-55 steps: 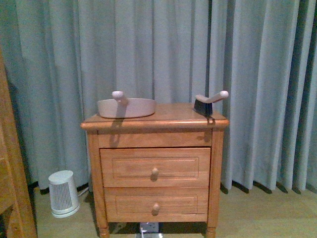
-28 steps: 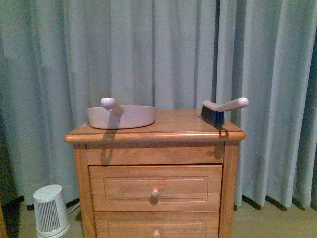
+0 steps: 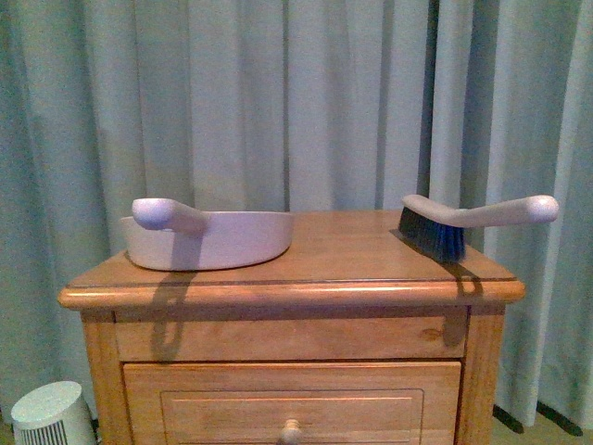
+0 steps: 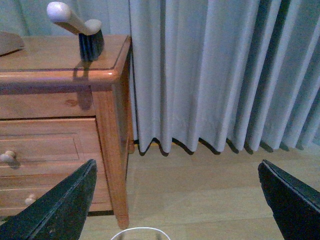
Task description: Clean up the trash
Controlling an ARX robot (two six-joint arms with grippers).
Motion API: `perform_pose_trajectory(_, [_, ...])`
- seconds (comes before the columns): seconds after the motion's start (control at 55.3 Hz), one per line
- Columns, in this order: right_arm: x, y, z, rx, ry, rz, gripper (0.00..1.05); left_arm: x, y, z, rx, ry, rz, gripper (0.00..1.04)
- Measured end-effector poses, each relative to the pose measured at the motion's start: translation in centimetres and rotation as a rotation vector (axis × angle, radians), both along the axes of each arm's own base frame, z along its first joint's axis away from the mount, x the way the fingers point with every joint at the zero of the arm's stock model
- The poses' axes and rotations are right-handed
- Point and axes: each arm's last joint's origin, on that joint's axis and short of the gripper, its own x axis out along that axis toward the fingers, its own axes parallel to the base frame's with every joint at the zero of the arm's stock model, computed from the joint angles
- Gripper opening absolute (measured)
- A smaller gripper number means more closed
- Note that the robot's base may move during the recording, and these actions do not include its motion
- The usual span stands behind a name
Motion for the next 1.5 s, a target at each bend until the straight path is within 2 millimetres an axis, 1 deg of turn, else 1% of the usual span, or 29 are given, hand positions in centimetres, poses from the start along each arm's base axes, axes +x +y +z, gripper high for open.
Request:
perform_pose_trajectory(0.886, [0.0, 0.0, 0.0, 0.001, -0.001, 0.000, 0.97, 0.0, 0.0, 0.0, 0.001, 0.000, 0.000, 0.97])
perform_pose_trajectory(0.94, [0.0, 0.0, 0.0, 0.001, -0.001, 0.000, 0.97, 0.0, 0.0, -0.1, -0.054, 0.063, -0.060, 0.97])
perform_pose_trajectory(0.976, [0.0, 0.0, 0.0, 0.001, -0.001, 0.000, 0.97, 0.1, -0.1, -0.1, -0.137, 0.177, -0.110, 0.97])
perform_pose_trajectory(1.012, [0.0, 0.0, 0.0, 0.001, -0.001, 0.000, 0.97, 0.5, -0.1, -0.1, -0.208, 0.268, -0.125, 0.97])
perform_pose_trajectory(1.085, [0.0, 0.0, 0.0, 0.001, -0.001, 0.000, 0.97, 1.5, -0.1, 0.7, -0.248, 0.327, -0.113, 0.97])
perform_pose_trajectory(1.121, [0.0, 0.0, 0.0, 0.001, -0.001, 0.000, 0.97, 2.4, 0.0, 1.9, -0.251, 0.331, -0.104, 0.97])
perform_pose_trajectory(1.193, [0.0, 0.0, 0.0, 0.001, -0.001, 0.000, 0.97, 4.6, -0.1, 4.8, -0.235, 0.355, -0.073, 0.97])
perform_pose_trajectory(1.211, [0.0, 0.0, 0.0, 0.001, -0.001, 0.000, 0.97, 4.9, -0.1, 5.2, -0.232, 0.359, -0.073, 0.97])
perform_pose_trajectory(1.229, [0.0, 0.0, 0.0, 0.001, -0.001, 0.000, 0.97, 5.6, -0.2, 5.9, -0.221, 0.368, -0.069, 0.97])
perform_pose_trajectory(1.283, [0.0, 0.0, 0.0, 0.001, -0.001, 0.000, 0.97, 8.9, -0.9, 8.9, -0.174, 0.442, -0.070, 0.97])
perform_pose_trajectory(1.41, [0.0, 0.0, 0.0, 0.001, -0.001, 0.000, 0.97, 14.4, -3.1, 13.0, -0.083, 0.550, -0.126, 0.97])
perform_pose_trajectory(1.428, [0.0, 0.0, 0.0, 0.001, -0.001, 0.000, 0.97, 14.7, -3.3, 13.3, -0.076, 0.554, -0.129, 0.97])
perform_pose_trajectory(1.5, [0.0, 0.0, 0.0, 0.001, -0.001, 0.000, 0.97, 17.7, -4.7, 15.1, -0.027, 0.579, -0.144, 0.97])
